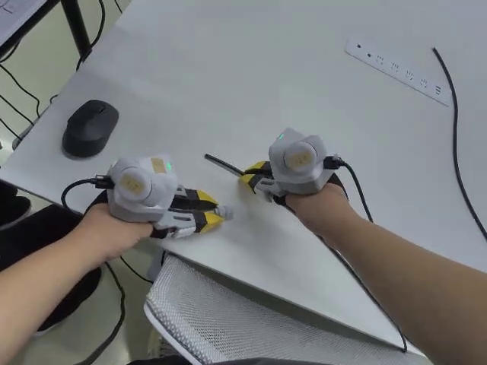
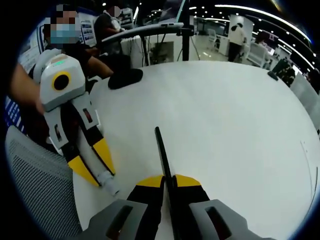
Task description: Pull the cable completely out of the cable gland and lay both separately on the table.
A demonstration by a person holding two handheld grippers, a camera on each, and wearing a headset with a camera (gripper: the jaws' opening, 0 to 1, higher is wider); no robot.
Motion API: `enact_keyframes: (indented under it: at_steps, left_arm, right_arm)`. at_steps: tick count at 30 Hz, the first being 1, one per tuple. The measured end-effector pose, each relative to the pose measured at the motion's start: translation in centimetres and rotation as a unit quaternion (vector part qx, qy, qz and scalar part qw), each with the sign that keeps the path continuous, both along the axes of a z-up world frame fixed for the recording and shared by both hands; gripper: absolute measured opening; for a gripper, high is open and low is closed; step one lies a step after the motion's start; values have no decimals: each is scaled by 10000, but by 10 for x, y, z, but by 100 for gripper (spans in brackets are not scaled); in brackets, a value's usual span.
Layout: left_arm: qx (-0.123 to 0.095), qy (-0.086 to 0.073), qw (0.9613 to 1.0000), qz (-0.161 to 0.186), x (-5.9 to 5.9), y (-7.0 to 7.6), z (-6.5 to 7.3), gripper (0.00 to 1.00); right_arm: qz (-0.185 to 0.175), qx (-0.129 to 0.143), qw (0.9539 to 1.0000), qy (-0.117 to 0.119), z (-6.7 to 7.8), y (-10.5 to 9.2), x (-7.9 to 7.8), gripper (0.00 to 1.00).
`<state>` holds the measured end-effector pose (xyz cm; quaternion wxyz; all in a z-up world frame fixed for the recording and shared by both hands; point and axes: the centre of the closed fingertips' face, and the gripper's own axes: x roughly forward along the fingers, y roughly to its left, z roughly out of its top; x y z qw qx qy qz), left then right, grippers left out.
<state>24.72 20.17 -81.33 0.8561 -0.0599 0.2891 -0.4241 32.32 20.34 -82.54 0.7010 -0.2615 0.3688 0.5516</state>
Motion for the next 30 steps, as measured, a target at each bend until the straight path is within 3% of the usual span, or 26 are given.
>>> enact_keyframes:
  at_steps: [8,16,23,30]
  left_arm:
    - [33,78,9999,-61,-1,2,-1,16]
    - [30,151,9999,-26,-2,0,0,18]
    - [57,151,9998,66,-1,1,4,21]
    - [144,149,9996,180,-4,4,11,25]
  right_arm:
    - [-164,17,9998,96,1,0,-2,5]
    - [-183,56,9998,-36,9,-3,2,14]
    - [-161,-80,9997,-178,16,-23,9,18]
    - [-301,48,9993,-230,34,-44,14,25]
